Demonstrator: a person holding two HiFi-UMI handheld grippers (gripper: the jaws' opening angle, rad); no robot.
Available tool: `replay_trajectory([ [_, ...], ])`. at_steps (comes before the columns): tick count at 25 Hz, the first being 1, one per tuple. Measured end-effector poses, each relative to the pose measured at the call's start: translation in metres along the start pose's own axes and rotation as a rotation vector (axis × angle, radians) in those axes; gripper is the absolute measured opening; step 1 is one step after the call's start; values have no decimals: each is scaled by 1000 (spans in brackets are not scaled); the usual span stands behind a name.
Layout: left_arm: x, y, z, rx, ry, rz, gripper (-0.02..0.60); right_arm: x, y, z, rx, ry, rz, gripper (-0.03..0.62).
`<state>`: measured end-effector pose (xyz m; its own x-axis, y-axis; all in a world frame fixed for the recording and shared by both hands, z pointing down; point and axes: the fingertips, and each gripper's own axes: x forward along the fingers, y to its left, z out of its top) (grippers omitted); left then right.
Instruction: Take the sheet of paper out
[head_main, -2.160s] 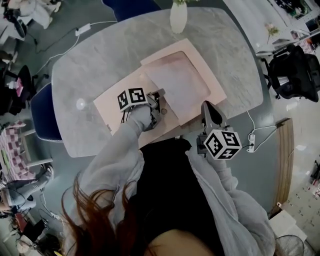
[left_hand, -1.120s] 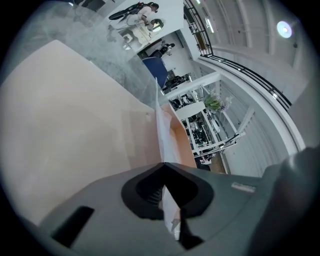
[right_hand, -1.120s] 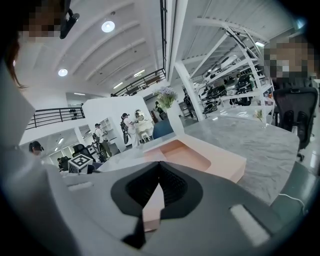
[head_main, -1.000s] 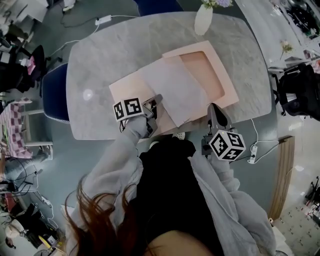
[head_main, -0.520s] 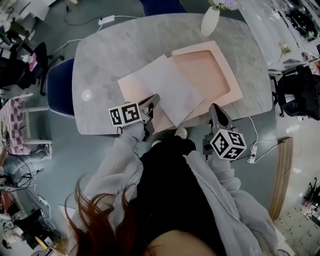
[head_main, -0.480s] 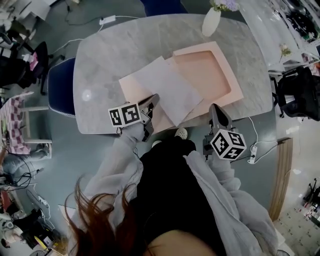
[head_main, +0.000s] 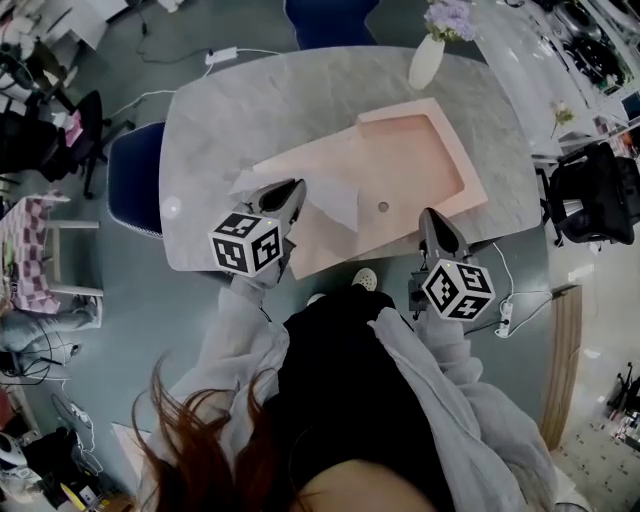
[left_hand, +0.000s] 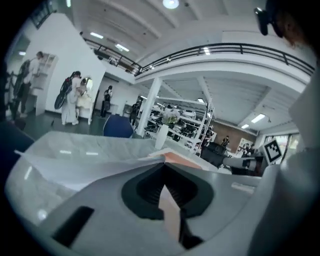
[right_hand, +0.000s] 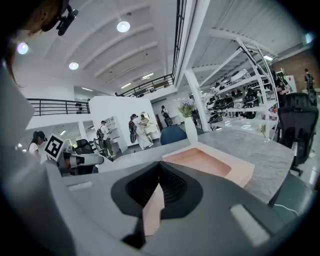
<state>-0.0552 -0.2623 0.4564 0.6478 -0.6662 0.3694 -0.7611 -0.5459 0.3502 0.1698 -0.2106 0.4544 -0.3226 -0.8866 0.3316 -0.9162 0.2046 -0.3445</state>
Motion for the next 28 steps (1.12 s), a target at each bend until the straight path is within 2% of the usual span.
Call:
replay_trajectory([
  [3, -11, -15, 26, 143, -42, -8, 2, -1, 5, 17, -25, -38, 3, 9],
  [6, -23, -28, 55, 225, -101, -15, 2, -2, 13, 35, -39, -74, 13, 9],
  [10, -31, -39, 84, 362, -152, 30, 2, -2, 22, 57, -86, -111, 26, 9],
  [13, -32, -47, 92, 448, -162, 54, 2, -2, 27, 70, -140, -132, 38, 9],
  [15, -30, -50, 91, 454, -171, 46, 2, -1, 31, 76, -180, -143, 48, 9],
  [19, -29, -48, 76, 413, -169, 53, 2, 0, 41, 79, -251, -142, 85, 10],
  [23, -29, -42, 58, 347, -139, 63, 2, 4, 45, 78, -266, -125, 109, 9],
  [28, -24, -42, 50, 332, -115, 60, 2, 11, 48, 74, -284, -98, 121, 9],
])
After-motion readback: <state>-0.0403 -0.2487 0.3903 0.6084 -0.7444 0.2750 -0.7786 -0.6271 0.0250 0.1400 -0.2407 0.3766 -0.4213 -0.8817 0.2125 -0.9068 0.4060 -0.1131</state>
